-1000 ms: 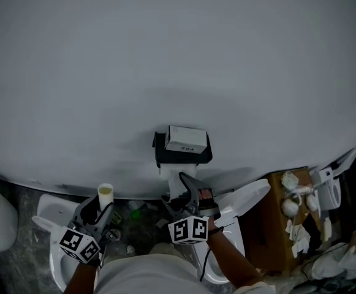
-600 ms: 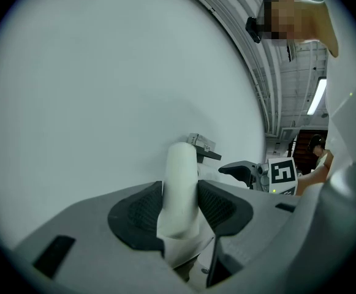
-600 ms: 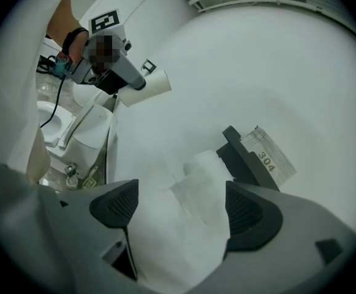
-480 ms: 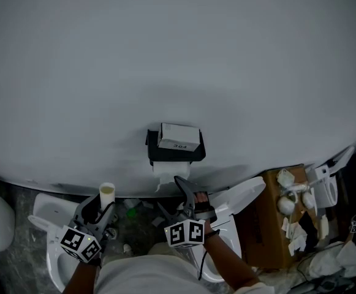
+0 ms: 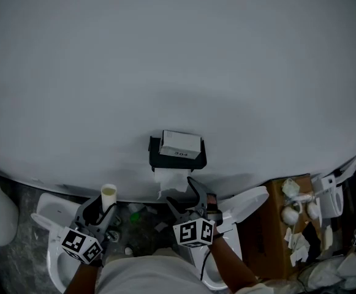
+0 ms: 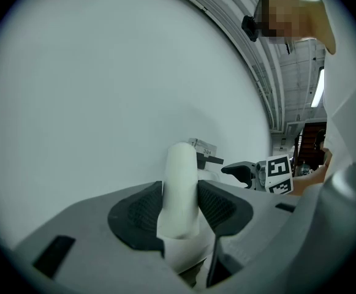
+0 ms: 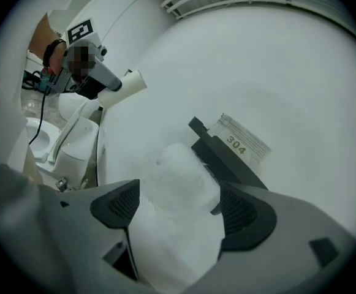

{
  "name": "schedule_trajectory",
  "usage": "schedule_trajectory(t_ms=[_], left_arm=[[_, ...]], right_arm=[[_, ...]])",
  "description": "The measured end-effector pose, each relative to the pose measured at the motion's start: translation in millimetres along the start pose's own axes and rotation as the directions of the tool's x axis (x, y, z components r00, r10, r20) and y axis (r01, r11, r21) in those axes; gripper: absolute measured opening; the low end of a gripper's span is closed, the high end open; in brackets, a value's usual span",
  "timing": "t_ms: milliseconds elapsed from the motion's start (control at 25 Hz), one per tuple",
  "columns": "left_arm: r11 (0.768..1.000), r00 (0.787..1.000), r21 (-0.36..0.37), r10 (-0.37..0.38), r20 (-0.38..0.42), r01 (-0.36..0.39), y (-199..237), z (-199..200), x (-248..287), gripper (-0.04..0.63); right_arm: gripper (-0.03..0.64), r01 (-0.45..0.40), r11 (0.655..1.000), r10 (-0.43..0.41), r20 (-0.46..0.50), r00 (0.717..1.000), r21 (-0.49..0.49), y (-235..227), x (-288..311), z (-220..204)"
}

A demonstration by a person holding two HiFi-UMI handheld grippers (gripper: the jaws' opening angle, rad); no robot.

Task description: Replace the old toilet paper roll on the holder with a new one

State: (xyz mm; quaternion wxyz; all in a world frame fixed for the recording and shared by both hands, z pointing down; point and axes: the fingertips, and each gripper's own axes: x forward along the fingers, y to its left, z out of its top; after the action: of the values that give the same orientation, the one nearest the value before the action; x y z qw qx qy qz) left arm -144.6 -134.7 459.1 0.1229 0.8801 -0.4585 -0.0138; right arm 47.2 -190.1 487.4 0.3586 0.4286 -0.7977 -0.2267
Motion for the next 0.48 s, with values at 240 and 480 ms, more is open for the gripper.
schedule_trajectory(t_ms=[240, 480], left_arm=[[1.000, 1.000, 0.014, -0.014, -0.002, 0.014, -8.6, 4.0, 12.7, 0.187], [1.000, 1.000, 0.018, -0.021, 0.003, 0.021, -17.3, 7.5, 25.5, 0.187]], right_arm=[[0.407, -0.004, 0.995, 0.003, 0.005, 1.000, 0.100, -10.8, -1.0, -8.7], [0.380, -0.026, 0.961, 0.016, 0.038, 0.999, 0.275, -20.3, -1.6, -7.7]])
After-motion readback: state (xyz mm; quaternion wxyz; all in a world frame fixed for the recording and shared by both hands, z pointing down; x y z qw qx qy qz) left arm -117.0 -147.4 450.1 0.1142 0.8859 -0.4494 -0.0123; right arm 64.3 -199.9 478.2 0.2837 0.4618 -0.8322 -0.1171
